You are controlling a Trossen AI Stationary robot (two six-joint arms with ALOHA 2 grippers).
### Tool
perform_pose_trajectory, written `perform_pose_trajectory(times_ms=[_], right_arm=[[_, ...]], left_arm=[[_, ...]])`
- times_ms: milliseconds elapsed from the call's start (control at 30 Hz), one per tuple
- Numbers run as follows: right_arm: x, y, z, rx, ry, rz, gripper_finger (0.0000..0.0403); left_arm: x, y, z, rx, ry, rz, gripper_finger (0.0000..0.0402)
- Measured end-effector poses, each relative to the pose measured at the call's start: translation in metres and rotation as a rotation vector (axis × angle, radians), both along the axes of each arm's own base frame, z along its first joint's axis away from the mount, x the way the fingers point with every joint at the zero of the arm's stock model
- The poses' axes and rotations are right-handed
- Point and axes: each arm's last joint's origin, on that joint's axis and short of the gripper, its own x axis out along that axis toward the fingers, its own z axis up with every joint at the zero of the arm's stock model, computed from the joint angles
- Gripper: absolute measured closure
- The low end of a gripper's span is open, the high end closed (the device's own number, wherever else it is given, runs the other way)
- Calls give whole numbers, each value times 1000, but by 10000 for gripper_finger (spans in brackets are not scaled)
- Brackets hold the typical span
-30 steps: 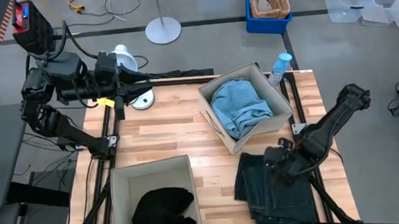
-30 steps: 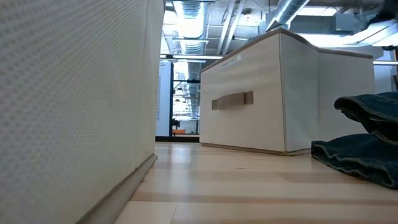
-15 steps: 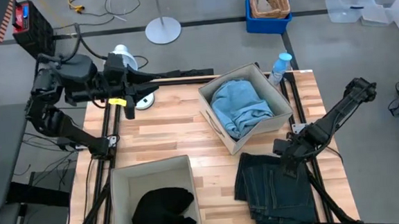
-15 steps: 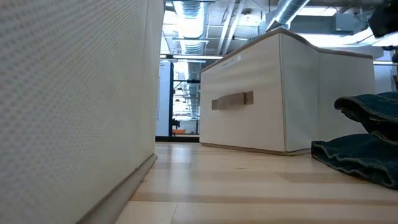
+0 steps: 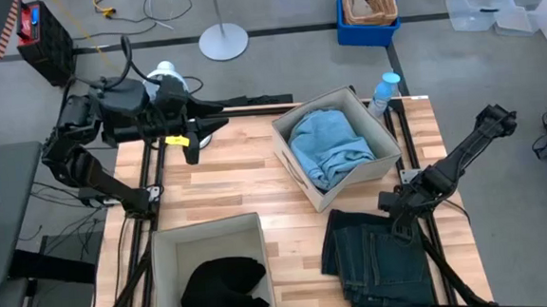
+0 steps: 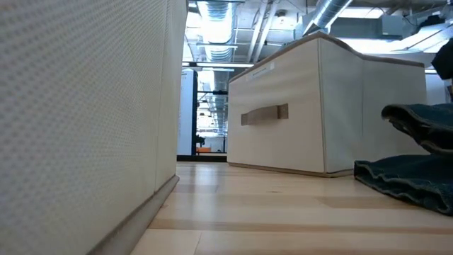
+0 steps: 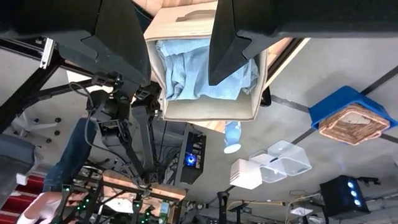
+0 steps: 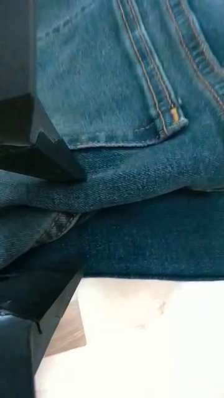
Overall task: Sort clothes
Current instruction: Put the dark blue pants into the bottom laundry organizer
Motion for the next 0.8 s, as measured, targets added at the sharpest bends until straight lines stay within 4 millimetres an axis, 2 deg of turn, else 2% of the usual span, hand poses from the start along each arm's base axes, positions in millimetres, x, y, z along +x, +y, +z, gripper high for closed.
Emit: perform_pose_trajectory(times_ms=[333,633,800], right_arm=[[-1,-7,-44,108,-4,-33,163],[3,-8,-56,202,-40,-2,165],[5,-7,-56,209,-61,21,203]], left_arm=[[0,5,0,-10,-3,28,244],[0,5,0,-8,-3,30,244],[0,5,0,-6,-2,30,244]])
